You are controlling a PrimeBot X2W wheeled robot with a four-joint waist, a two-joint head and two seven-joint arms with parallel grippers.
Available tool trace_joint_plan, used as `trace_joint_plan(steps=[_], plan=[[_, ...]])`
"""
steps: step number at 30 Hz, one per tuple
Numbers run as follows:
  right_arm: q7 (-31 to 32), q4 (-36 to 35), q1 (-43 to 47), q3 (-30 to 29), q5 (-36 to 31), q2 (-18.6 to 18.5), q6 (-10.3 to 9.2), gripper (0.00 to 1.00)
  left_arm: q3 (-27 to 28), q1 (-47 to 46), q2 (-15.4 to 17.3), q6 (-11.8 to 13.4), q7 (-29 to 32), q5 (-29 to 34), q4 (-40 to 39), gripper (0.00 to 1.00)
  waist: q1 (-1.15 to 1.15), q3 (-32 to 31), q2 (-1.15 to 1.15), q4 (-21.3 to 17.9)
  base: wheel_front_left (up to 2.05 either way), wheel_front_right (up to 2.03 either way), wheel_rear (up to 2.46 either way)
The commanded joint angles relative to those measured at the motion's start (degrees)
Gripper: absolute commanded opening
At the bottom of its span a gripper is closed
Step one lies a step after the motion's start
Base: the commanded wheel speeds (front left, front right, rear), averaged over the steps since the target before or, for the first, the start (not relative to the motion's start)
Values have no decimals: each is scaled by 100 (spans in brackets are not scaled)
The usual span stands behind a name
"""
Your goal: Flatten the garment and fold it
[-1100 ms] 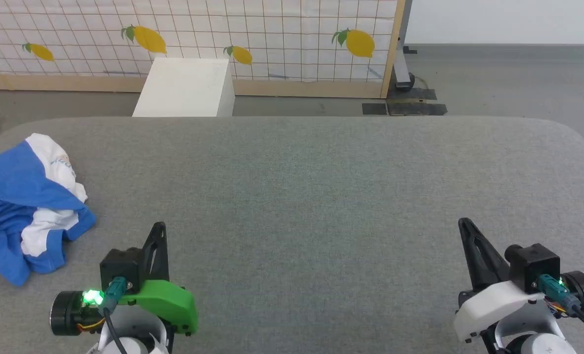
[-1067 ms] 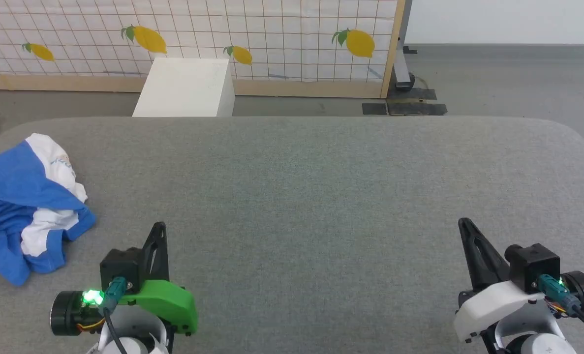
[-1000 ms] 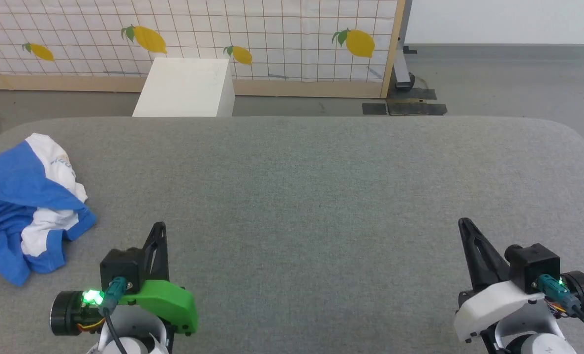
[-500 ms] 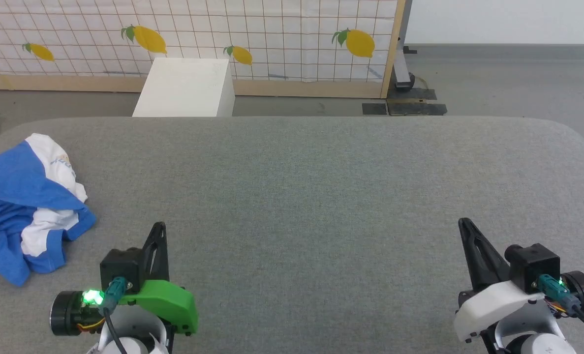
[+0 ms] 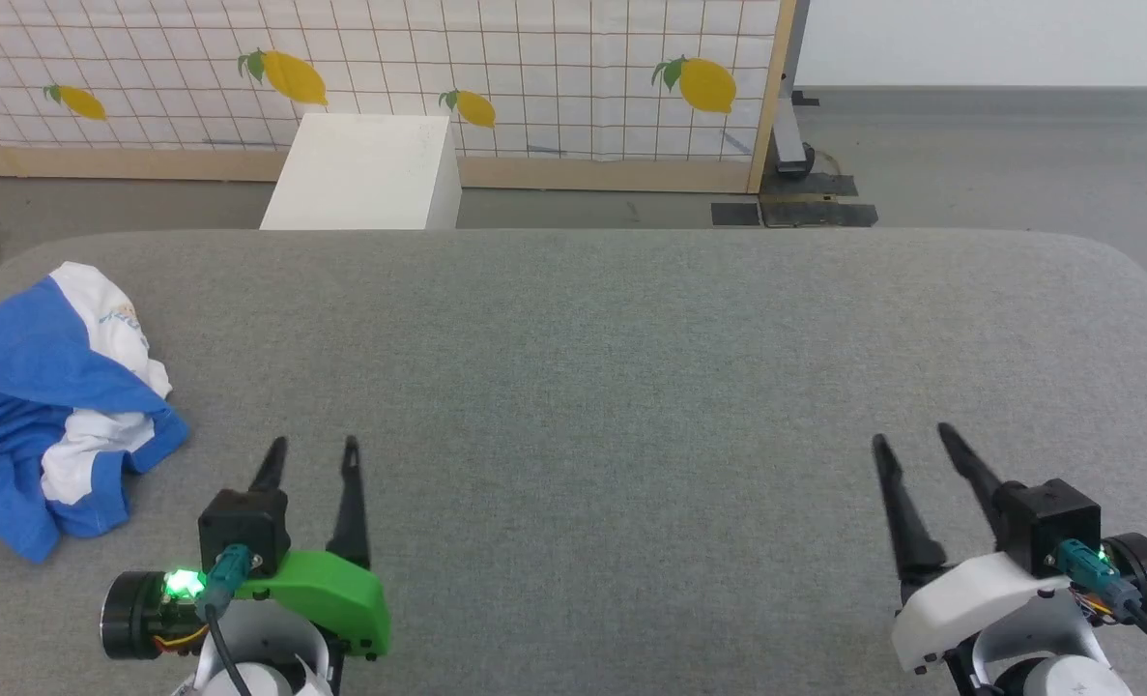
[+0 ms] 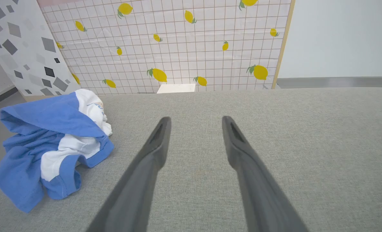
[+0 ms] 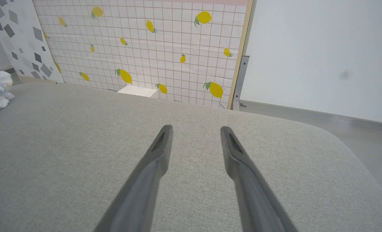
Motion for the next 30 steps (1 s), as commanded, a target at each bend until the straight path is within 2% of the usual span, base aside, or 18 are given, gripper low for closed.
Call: trace_joint_plan(steps=[1,14,30], plan=[[-14,1,0,-2,12,0,0,100,-12,-6,0,9,-16,-9,15,100,0,0,0,0,0,0,0],[-136,23,1,-40,60,2,-1,100,-131,-104,2,106,-170,-97,187,100,0,12,0,117,0,0,0],[-257,71,-16,-8,101,4,-2,100,-165,-148,49,260,-360,-224,306,100,0,29,0,688,0,0,0]])
